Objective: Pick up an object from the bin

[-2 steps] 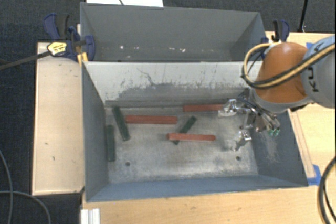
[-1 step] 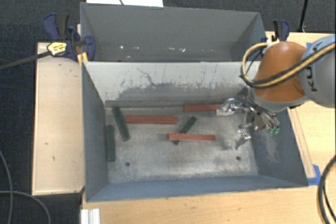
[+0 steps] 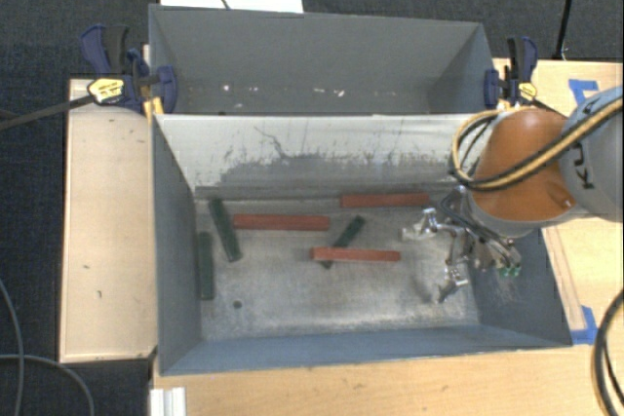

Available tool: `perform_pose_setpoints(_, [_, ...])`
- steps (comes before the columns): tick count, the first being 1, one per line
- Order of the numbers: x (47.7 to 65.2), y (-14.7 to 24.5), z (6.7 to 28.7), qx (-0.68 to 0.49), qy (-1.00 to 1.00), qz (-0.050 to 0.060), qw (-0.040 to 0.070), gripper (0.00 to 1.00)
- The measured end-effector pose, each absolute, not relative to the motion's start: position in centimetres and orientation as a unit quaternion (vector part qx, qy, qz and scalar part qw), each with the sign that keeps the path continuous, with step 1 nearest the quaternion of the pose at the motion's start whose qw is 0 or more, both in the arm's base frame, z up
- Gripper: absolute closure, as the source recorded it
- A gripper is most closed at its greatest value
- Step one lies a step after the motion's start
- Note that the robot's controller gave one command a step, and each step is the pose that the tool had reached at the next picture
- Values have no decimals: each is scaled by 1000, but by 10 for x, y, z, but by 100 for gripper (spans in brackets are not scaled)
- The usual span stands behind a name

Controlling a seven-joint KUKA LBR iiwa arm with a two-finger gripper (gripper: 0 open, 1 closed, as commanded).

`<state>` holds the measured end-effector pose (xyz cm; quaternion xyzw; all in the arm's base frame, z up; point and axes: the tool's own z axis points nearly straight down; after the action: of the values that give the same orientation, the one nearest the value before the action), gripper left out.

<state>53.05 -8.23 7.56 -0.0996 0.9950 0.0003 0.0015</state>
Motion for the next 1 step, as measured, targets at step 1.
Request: perform_pose_setpoints(1, [562, 17, 75, -202, 979, 0, 9, 100])
